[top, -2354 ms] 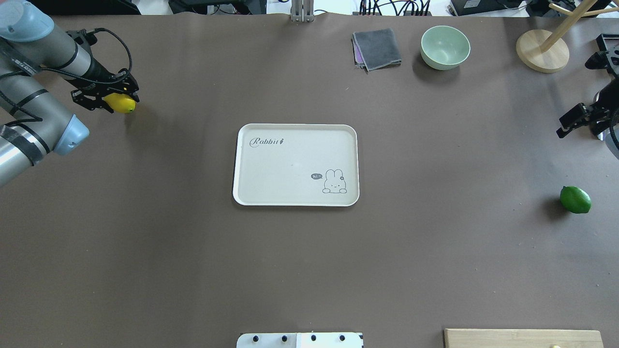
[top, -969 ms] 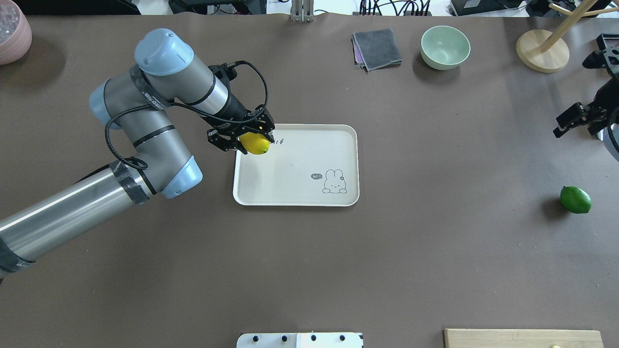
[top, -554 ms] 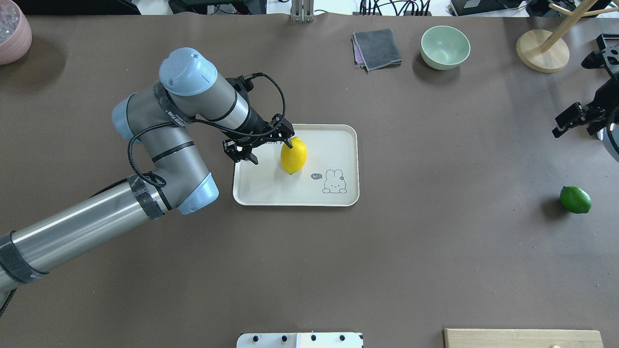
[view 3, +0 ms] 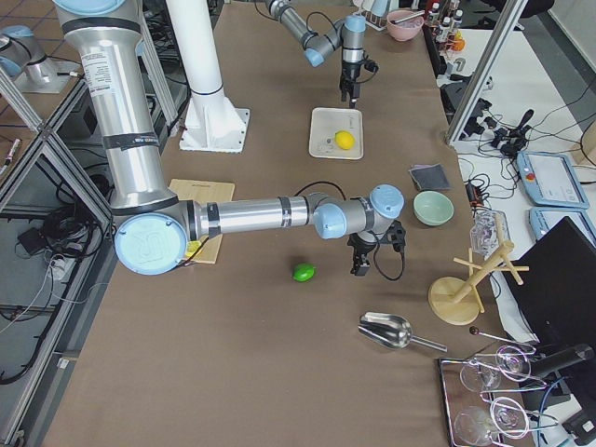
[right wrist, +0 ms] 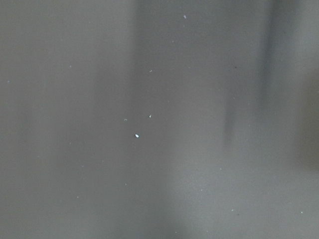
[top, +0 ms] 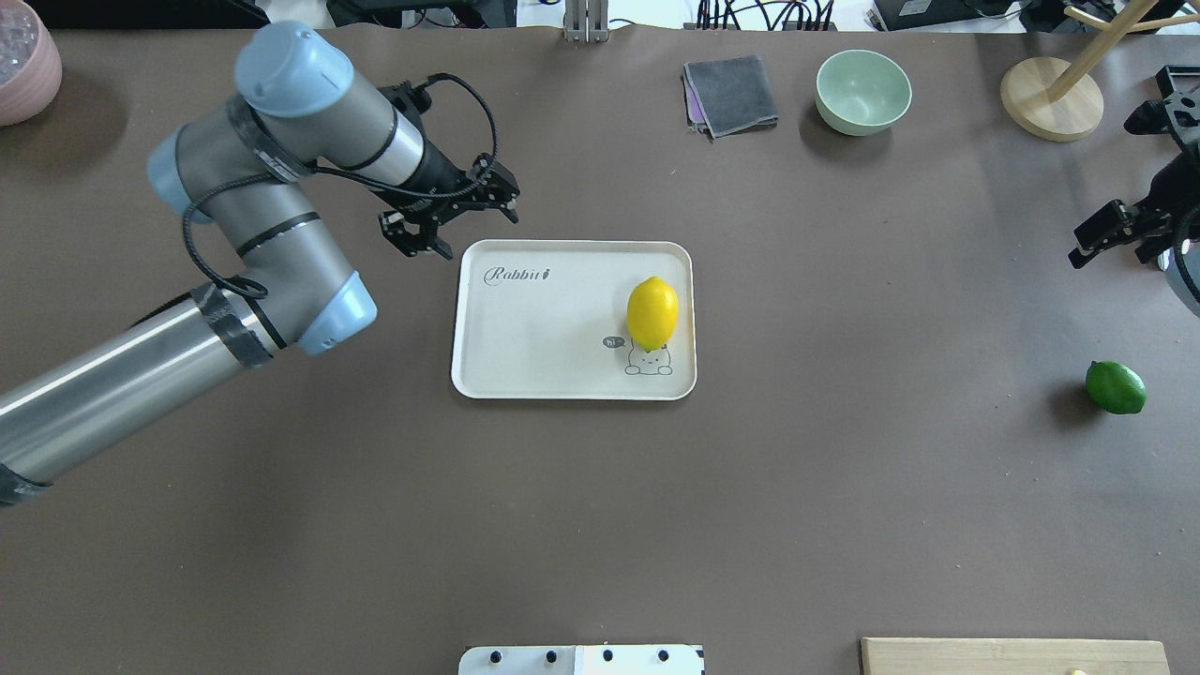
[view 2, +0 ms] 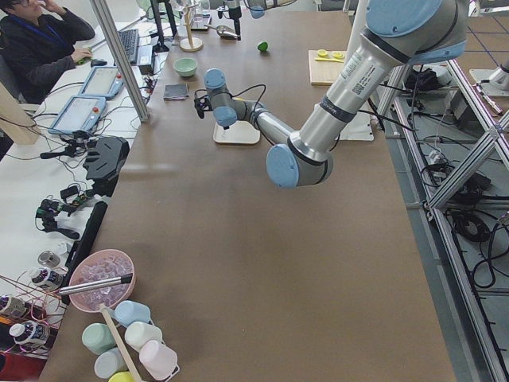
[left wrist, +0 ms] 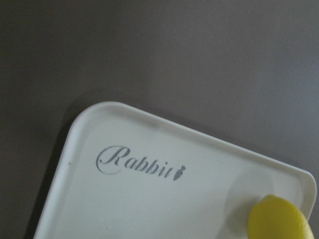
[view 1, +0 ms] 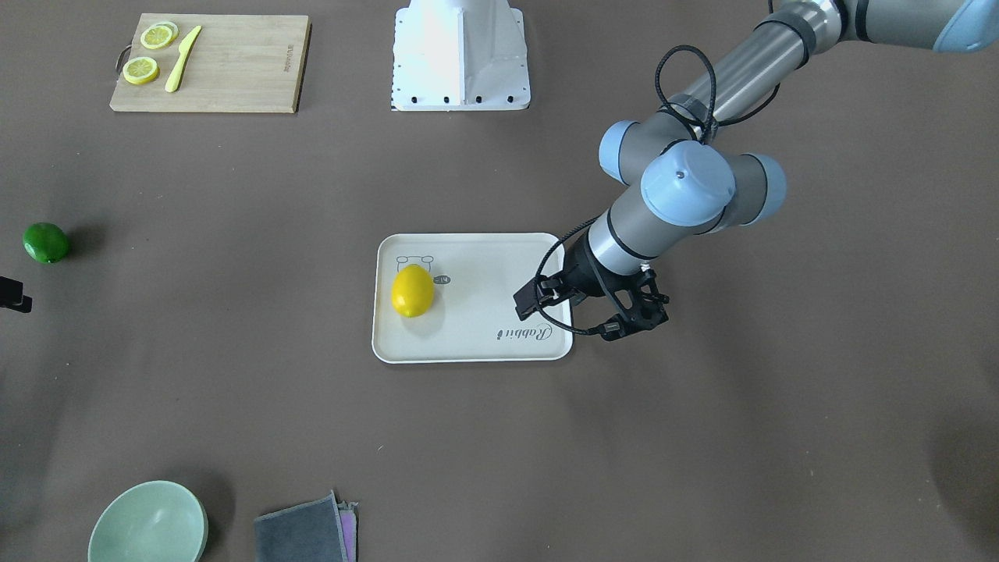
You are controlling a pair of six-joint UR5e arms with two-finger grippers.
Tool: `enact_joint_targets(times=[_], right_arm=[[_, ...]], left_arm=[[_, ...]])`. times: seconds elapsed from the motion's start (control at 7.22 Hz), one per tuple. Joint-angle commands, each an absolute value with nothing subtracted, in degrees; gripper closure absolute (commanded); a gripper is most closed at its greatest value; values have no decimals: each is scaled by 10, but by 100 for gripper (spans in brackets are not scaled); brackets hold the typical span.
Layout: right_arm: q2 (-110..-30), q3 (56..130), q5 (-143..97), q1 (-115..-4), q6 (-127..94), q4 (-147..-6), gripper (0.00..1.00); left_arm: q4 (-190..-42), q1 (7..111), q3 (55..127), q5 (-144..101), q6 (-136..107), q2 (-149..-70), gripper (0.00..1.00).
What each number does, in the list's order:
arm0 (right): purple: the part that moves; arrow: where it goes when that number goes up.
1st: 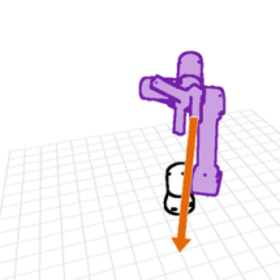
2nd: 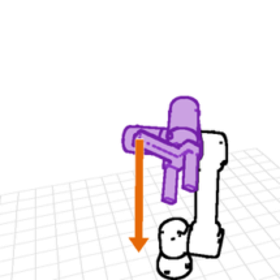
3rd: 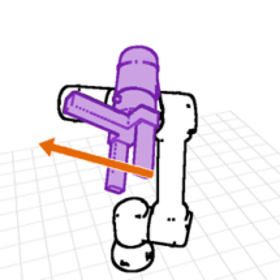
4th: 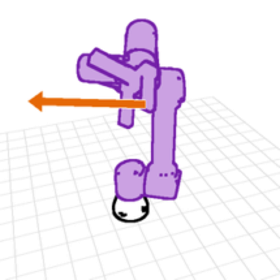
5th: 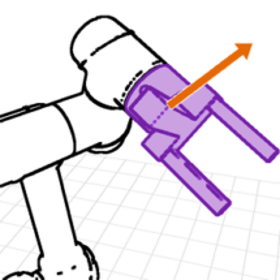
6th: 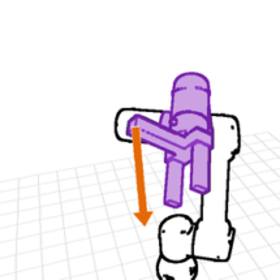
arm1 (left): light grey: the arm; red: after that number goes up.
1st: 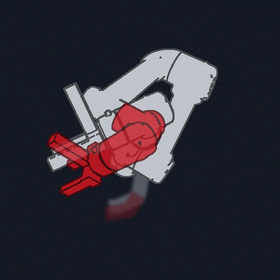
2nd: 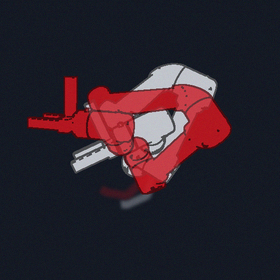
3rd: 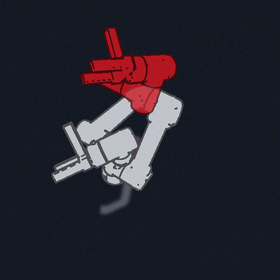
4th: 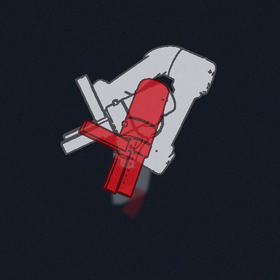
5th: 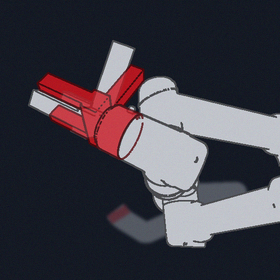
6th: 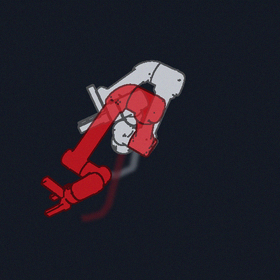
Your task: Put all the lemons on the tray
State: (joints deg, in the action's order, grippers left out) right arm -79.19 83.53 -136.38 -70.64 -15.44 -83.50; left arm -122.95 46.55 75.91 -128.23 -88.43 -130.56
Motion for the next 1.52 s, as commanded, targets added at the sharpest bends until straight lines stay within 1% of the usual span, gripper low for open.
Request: enact_joint_targets(times=[0.0, 0.42, 0.55, 0.83, 0.97, 1.38], right_arm=[[-792, 841, -1365, -706, -167, -835, 0], [-815, 895, -1361, -704, -167, -834, 0], [-853, 930, -1357, -690, -157, -833, 0], [-923, 1002, -1311, -647, -138, -833, 0], [-951, 1014, -1280, -624, -105, -833, 0], [-983, 1013, -1253, -592, -70, -834, 0]], left_arm=[[-1225, 545, 758, -1346, -773, -1255, 2], [-1218, 600, 754, -1354, -573, -1181, 2], [-1197, 606, 754, -1350, -501, -1166, 2], [-1192, 605, 752, -1348, -462, -1146, 2], [-1192, 605, 751, -1349, -462, -1145, 2], [-1192, 603, 750, -1349, -463, -1143, 2]])
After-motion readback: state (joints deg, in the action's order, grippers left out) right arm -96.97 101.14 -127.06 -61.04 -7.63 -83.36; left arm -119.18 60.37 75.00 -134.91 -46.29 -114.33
